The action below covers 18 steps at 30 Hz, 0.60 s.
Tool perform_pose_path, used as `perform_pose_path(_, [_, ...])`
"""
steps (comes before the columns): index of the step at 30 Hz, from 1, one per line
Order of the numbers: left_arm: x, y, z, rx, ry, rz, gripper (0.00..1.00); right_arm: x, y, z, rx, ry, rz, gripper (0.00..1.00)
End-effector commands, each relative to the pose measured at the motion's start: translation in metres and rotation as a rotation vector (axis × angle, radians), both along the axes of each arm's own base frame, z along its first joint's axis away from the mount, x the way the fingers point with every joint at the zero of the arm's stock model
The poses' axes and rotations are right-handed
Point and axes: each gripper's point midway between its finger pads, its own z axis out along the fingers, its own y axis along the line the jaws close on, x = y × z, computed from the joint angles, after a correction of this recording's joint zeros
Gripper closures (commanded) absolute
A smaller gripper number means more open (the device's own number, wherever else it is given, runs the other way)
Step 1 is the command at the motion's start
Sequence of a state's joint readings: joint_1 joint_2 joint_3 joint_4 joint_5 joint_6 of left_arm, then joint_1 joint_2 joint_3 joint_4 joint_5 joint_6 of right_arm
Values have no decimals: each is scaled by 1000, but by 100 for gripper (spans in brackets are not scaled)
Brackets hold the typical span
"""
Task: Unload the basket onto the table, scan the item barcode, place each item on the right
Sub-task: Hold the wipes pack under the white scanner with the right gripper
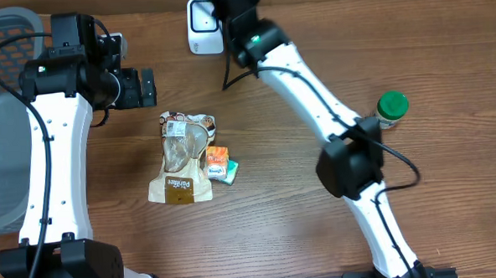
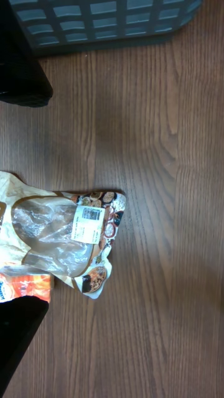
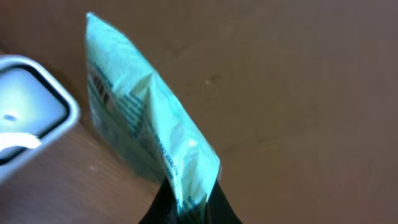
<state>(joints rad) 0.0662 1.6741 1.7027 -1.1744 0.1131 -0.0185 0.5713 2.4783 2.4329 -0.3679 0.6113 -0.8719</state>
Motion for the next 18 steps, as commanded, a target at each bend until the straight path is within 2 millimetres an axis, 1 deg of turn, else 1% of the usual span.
perform_pose_path(1, [4, 1, 4, 2, -18, -16, 0, 12, -7, 7, -258, -78, -26, 96])
perform_pose_path(7, [4, 1, 4, 2, -17, -16, 0, 25, 2, -12, -225, -137, -26, 96])
perform_pose_path(10, [4, 1, 4, 2, -18, -16, 0, 26, 12, -24, -228, -115, 31, 96])
perform_pose_path(11, [4, 1, 4, 2, -17, -16, 0, 26, 19, -28, -225, -106, 69, 96])
perform_pose_path(15, [4, 1, 4, 2, -18, -16, 0, 24, 29, -28, -279, -105, 124, 96])
perform_pose_path(18, [4, 1, 4, 2, -18, -16, 0, 23, 31, -29, -326, -103, 141, 96])
